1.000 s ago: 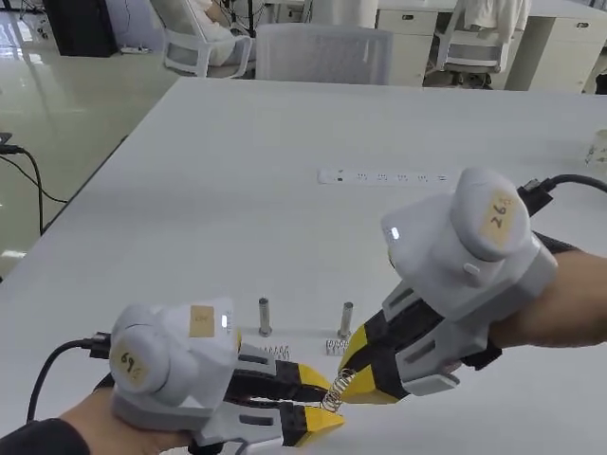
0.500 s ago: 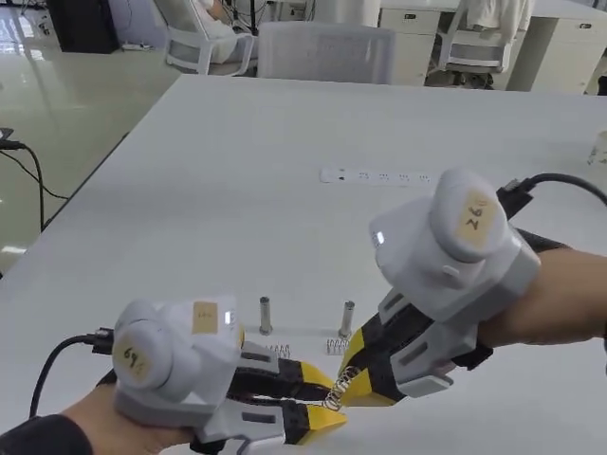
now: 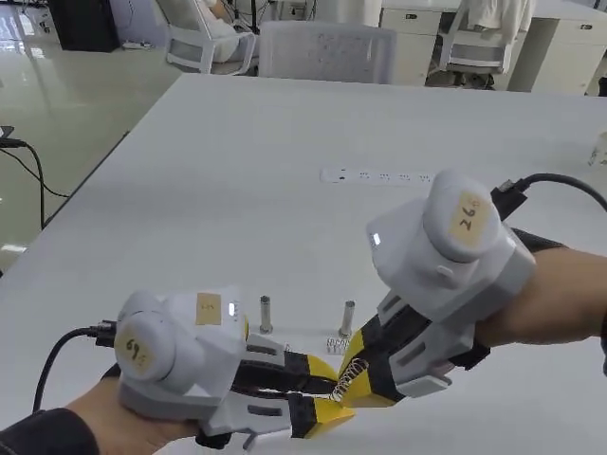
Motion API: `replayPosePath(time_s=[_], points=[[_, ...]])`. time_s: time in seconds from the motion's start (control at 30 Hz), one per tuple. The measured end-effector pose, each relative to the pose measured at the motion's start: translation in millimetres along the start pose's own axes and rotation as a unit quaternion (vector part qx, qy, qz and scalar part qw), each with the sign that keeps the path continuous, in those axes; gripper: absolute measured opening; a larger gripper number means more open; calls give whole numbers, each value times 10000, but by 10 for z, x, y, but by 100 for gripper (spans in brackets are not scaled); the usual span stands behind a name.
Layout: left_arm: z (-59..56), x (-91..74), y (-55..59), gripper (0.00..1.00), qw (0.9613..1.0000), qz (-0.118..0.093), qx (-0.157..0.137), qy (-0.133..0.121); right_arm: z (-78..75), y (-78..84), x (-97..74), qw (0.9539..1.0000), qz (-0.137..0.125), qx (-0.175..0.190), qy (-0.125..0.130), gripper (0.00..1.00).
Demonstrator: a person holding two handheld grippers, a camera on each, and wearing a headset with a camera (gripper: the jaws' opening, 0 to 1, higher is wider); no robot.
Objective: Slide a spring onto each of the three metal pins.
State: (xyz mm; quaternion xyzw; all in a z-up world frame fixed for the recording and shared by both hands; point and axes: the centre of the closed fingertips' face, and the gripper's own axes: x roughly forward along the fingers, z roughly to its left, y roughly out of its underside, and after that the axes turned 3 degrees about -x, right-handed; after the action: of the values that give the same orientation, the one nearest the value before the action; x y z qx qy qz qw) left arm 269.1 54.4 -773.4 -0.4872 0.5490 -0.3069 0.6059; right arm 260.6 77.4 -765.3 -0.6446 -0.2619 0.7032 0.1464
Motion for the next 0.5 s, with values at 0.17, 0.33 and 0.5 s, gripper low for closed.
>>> replayPosePath(time_s=[0.17, 0.33, 0.5], points=[[26, 13, 19, 8, 10000, 14, 16, -56, -23, 18, 9, 10000, 74, -15, 61, 13], [48, 2, 2, 9, 9999, -44, 12, -112, -47, 7, -6, 9999, 72, -8, 95, 13], [67, -5, 14, 15, 9999, -43, -58, -151, -80, 25, -25, 9999, 92, 27, 141, 13]])
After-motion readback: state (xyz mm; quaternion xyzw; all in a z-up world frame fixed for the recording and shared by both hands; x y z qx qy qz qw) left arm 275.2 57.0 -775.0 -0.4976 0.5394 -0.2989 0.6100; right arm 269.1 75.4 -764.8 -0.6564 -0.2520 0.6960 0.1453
